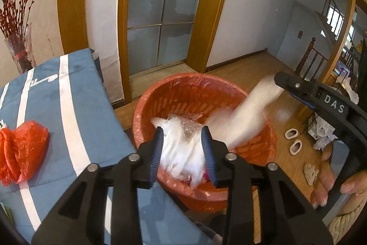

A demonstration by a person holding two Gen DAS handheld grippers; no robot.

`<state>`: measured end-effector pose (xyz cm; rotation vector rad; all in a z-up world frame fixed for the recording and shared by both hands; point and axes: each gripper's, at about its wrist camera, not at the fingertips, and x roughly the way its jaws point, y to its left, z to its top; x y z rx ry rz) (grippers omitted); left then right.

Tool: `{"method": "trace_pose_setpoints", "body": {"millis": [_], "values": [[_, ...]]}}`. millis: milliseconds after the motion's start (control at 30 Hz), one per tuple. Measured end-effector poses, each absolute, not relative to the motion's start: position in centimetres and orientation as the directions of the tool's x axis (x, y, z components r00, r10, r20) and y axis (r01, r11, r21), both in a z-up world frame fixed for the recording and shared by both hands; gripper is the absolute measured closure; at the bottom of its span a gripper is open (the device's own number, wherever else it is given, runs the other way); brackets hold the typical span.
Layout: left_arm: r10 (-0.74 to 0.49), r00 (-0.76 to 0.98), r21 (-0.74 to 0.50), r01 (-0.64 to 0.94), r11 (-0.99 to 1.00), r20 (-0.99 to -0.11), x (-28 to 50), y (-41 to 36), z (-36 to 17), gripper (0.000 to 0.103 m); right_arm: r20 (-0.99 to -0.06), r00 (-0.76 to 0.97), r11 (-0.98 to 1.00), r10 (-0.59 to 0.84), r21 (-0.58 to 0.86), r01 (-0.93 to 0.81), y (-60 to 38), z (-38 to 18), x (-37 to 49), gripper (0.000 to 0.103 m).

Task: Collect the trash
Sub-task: 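Open both tools to drop the white and clear bags into the basket, then move both tools back to the table and grasp the red bag with the right tool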

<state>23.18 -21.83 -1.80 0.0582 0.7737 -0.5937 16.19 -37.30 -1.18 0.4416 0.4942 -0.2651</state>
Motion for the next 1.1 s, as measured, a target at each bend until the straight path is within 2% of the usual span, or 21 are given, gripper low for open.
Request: {"method": "trace_pose_setpoints", "body": {"millis": [500, 600, 767, 1100], "values": [[-0.38, 0.633, -0.105, 0.427, 0.898, -0.674, 22.2, -15.3, -1.1, 0.049, -0.522, 0.839, 0.884, -0.154, 0.307, 0.353, -35.9, -0.8, 15.2, 0.046], [-0.362, 0.648, -0.109, 0.397, 0.911, -0.67, 21.8, -13.2, -0.8, 0.047, -0.512, 0.844, 0.894, -0.159, 0.287, 0.343, -34.7, -0.5, 15.2, 0.04], [-0.321, 0.678, -0.113, 0.333, 0.936, -0.661, 21.3, -9.2, -0.3, 0.044, -0.502, 0.85, 0.918, -0.158, 0.241, 0.313, -32.3, 0.3, 15.4, 0.035], [-0.19, 0.747, -0.071, 0.188, 0.98, -0.637, 19.9, -0.5, 0.4, 0.039, -0.508, 0.861, 0.965, -0.034, 0.207, 0.161, -25.3, 1.2, 17.1, 0.033]]}}
